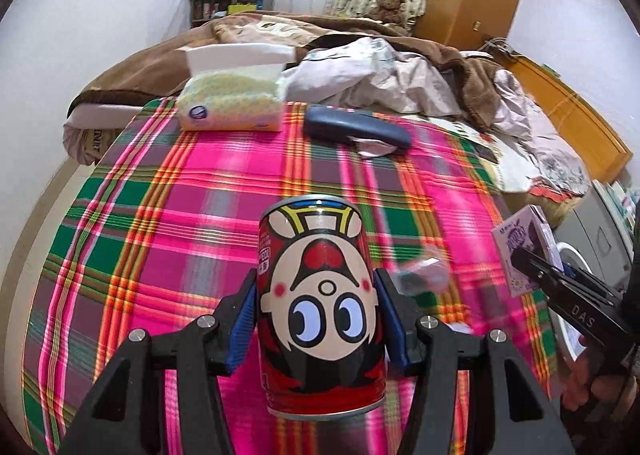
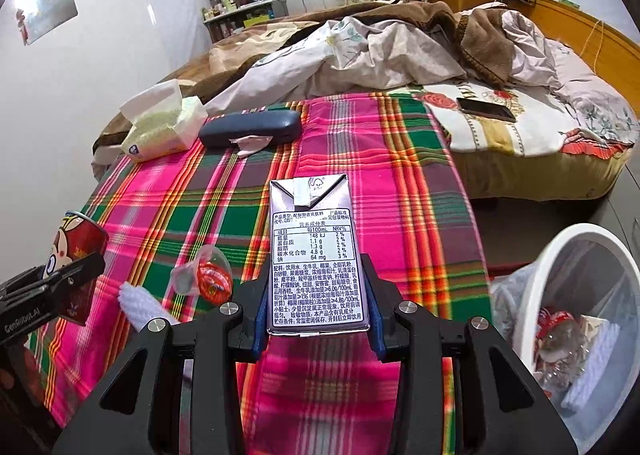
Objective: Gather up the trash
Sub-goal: 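Lift the red can with the left tool while the right tool lifts the milk carton, then carry the red can and milk carton over the white bin and open both tools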
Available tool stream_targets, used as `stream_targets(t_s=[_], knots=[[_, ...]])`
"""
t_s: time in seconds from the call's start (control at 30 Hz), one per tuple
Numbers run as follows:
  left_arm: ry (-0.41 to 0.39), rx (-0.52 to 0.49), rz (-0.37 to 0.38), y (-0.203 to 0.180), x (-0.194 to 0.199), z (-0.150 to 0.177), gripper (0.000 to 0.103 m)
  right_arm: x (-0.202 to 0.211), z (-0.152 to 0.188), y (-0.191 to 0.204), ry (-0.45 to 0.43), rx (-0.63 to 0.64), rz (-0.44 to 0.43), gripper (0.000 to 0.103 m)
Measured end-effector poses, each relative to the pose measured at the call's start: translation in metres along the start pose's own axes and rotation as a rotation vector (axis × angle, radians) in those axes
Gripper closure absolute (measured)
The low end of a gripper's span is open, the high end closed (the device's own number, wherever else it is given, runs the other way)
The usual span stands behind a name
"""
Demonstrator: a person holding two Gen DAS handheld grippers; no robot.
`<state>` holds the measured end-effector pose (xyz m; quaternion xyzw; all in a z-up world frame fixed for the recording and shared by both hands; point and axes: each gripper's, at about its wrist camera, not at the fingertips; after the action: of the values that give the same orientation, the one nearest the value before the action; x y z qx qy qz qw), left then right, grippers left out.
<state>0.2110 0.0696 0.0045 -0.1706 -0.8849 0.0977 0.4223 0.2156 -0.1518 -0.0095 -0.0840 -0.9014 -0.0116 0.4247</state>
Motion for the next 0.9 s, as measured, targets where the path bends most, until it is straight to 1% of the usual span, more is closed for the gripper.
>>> stream_targets(t_s=[0.1, 0.23, 0.37, 0.43, 0.53, 0.63, 0.9], knots=[[-0.006, -0.022, 0.020, -0.015, 0.005, 0.004, 0.046, 0.009, 0.002, -0.008, -0.014, -0.009, 0.005, 0.064], [-0.014, -0.045, 0.077, -0.039, 0.010, 0.009, 0.046, 0.022, 0.007, -0.020, -0.035, -0.024, 0.015, 0.064], [-0.043, -0.119, 0.049, -0.066, 0.018, 0.013, 0.046, 0.034, 0.012, -0.036, -0.057, -0.039, 0.030, 0.064], [-0.047, -0.127, 0.089, -0.077, 0.021, 0.014, 0.046, 0.040, 0.014, -0.045, -0.068, -0.051, 0.043, 0.064], [-0.062, -0.168, 0.087, -0.096, 0.023, 0.016, 0.046, 0.048, 0.018, -0.060, -0.083, -0.077, 0.053, 0.064], [-0.054, -0.182, 0.126, -0.113, 0.021, 0.020, 0.046, 0.055, 0.022, -0.074, -0.095, -0.094, 0.069, 0.064], [-0.025, -0.253, 0.192, -0.166, 0.011, 0.035, 0.046, 0.072, 0.034, -0.110, -0.129, -0.146, 0.105, 0.064]])
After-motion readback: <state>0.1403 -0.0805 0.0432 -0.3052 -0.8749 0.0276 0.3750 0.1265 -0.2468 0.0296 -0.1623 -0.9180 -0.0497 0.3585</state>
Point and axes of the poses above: each gripper's, at about its wrist camera, not at the fingertips, and x roughly against the way its jaws point, y to its left, z to its underside, and after that the axes turned 12 degrees about z, right-handed
